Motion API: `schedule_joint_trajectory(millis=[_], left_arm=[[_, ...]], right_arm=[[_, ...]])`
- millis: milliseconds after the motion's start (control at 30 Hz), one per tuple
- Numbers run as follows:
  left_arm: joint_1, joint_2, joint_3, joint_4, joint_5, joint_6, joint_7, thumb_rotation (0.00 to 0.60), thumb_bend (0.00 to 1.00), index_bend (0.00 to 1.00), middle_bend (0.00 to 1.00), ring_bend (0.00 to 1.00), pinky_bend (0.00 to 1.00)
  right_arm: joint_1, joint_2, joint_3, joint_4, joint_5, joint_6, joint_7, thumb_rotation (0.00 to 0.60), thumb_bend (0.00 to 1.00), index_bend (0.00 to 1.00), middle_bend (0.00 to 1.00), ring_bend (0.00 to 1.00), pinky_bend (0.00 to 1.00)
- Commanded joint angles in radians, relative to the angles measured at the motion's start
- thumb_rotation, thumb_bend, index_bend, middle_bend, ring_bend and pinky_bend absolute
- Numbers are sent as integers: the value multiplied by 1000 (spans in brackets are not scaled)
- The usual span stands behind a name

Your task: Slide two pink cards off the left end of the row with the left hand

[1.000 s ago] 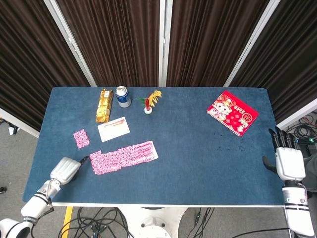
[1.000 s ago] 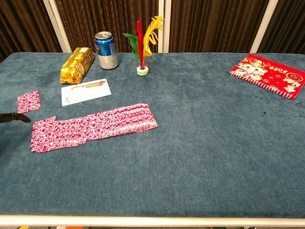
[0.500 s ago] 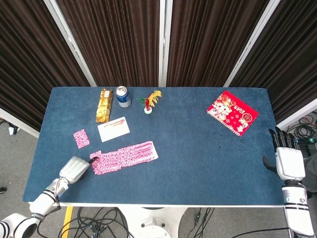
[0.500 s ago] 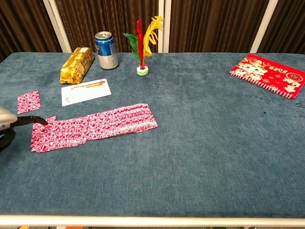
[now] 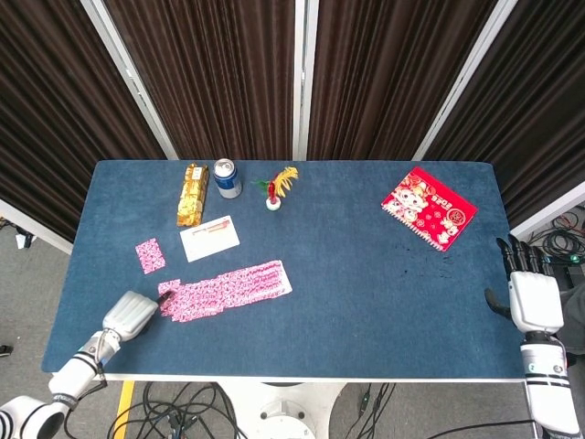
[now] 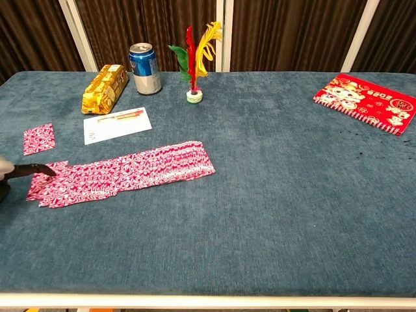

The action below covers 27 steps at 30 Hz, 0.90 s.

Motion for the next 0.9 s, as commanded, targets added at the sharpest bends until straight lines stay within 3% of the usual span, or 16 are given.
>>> schedule_joint_trajectory(millis=[33,667,900], left_arm=[[6,6,3,0,-5,1,-1,600,806,111,852,831,818],[52,48,3,11,-45,31,-12,600,806,111,852,831,818],[60,46,2,10,-10,58,-46,600,805,111,852,831,818]], right_arm=[[-1,0,0,0,-1,2,0,600,240,0,0,0,0],[-2,7,4,-14,4,8,-13,600,240,0,0,0,0],[0,2,1,-14,4,4,-16,600,239,0,0,0,0]])
